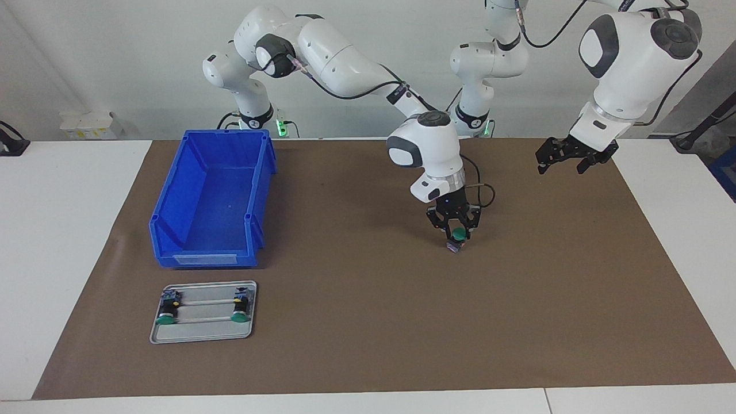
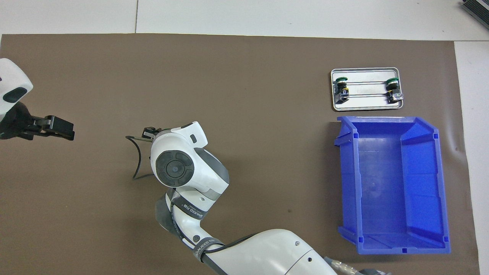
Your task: Place and press button with both arms
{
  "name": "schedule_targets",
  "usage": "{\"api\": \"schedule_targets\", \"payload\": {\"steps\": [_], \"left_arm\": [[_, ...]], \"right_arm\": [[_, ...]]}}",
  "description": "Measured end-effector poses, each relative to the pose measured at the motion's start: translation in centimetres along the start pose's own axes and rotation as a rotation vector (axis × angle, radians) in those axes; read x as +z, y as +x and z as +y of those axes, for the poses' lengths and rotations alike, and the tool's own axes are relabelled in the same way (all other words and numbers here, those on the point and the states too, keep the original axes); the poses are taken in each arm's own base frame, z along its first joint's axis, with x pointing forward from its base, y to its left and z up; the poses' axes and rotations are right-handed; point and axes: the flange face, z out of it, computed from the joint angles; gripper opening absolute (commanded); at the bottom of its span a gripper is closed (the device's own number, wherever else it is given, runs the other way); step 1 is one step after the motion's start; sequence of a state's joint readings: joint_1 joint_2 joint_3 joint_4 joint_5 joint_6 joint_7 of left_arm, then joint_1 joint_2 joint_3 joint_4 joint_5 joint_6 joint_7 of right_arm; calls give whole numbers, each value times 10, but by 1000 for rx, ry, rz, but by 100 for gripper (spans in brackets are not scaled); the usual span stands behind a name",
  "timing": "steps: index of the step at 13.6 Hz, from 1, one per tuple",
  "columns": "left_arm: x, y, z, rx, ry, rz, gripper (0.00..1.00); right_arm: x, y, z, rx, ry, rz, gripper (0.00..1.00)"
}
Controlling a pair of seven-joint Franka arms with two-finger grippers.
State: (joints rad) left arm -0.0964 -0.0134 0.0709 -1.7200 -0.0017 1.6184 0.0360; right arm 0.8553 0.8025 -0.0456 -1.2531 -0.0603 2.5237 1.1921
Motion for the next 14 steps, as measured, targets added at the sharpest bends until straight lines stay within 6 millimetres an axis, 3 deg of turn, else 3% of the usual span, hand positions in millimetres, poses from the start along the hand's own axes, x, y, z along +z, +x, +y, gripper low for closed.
{"api": "schedule_targets", "payload": {"steps": [4, 6, 8, 11, 14], "left_arm": [[-2, -1, -16, -29, -3, 5, 99], [-15, 3, -17, -29, 0, 71, 99], [-36, 8, -15, -26, 2, 175, 99], [-60, 5, -9, -27, -39, 202, 99], [-79, -4, -7, -26, -54, 174, 99]], "right_arm": [[0, 1, 1, -2, -2, 4, 0], [-1, 9, 3, 5, -4, 13, 0], [-16, 32, 3, 21, 2, 41, 0], [-76, 94, 9, 41, 11, 93, 0], [-161, 175, 54, -5, -68, 100, 0]]}}
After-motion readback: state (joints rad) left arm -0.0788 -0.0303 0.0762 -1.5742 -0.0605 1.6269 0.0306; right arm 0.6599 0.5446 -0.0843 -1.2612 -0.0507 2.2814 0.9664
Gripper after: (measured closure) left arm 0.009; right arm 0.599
